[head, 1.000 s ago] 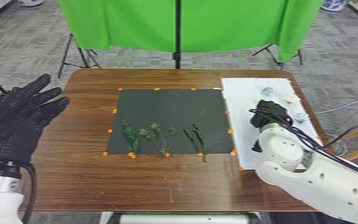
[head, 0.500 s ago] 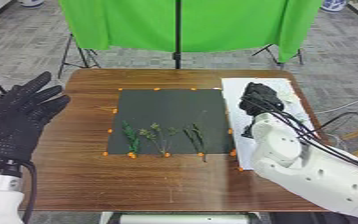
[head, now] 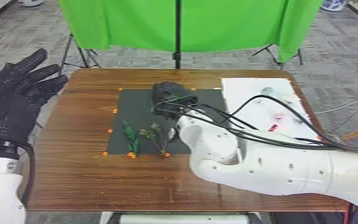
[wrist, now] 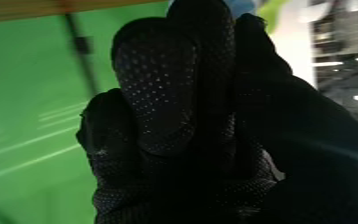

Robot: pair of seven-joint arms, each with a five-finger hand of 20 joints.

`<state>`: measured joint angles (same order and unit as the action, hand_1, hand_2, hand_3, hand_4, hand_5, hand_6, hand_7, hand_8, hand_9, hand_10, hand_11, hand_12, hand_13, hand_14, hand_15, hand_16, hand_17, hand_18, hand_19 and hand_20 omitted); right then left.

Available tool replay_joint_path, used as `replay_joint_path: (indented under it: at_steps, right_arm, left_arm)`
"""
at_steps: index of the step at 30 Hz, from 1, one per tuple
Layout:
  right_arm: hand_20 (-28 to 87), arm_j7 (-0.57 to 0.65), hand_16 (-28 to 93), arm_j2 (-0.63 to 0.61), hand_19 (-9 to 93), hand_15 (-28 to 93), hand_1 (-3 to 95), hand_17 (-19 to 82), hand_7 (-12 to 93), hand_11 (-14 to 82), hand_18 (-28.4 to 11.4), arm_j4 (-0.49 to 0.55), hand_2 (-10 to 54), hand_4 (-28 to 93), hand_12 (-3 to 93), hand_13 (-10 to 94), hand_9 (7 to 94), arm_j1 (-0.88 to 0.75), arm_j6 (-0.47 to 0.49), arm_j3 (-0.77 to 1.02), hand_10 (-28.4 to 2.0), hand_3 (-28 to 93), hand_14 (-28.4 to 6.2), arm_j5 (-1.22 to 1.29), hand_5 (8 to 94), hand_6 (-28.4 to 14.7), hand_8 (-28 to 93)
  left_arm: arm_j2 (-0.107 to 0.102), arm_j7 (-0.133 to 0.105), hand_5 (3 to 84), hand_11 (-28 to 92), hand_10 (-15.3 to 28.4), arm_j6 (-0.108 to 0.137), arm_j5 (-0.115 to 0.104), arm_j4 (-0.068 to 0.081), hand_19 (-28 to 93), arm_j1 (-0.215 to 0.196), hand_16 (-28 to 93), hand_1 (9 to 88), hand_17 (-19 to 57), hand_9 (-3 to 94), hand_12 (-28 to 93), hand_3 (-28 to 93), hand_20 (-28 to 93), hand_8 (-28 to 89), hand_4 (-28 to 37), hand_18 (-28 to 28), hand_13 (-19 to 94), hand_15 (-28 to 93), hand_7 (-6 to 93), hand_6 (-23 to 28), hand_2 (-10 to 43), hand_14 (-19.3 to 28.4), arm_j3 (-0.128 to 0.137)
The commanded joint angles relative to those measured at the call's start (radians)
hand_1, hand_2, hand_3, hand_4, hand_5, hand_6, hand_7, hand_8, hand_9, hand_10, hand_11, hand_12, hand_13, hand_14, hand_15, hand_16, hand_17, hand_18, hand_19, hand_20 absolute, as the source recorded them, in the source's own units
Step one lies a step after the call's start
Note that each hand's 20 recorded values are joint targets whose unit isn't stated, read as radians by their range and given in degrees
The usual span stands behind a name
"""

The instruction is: Arrange flowers

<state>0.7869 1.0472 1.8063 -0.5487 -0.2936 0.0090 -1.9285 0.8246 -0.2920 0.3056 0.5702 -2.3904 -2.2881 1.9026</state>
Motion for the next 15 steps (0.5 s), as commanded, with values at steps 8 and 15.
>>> replay_joint_path:
  at_steps: [8, 15]
  right_arm:
    - [33, -0.012, 20, 0.192, 93, 56, 54.7, 51, 21, 24.7, -16.2, -0.068, -9.5, -28, 28.1, 87, 93.6, 0.146, -0.039, -0.183, -7.3, 73, -3.9, 0.131, 82.9, 0.8, 4]
    - [35, 0.019, 20, 0.286, 93, 58, 54.1, 51, 21, 29.7, -16.5, -0.117, -9.5, -28, 24.6, 87, 93.3, 0.255, -0.113, -0.293, -7.7, 72, -3.8, 0.181, 82.5, 1.9, 2]
  left_arm:
    - [-0.062, -0.053, 37.6, 24, 19.4, -0.002, -0.019, 0.009, 60, 0.013, -10, 19.8, -7.2, 32.5, 10, 77, 7, -8, -28.3, 23.4, 25, 51, 10.5, 10.2, 8.1, 27.0, 0.026]
    - [-0.097, -0.079, 37.6, 24, 19.4, 0.018, -0.018, 0.003, 60, 0.032, -10, 19.7, -7.1, 32.5, 10, 77, 7, -8, -28.3, 23.5, 25, 51, 10.5, 10.2, 8.1, 27.0, 0.007]
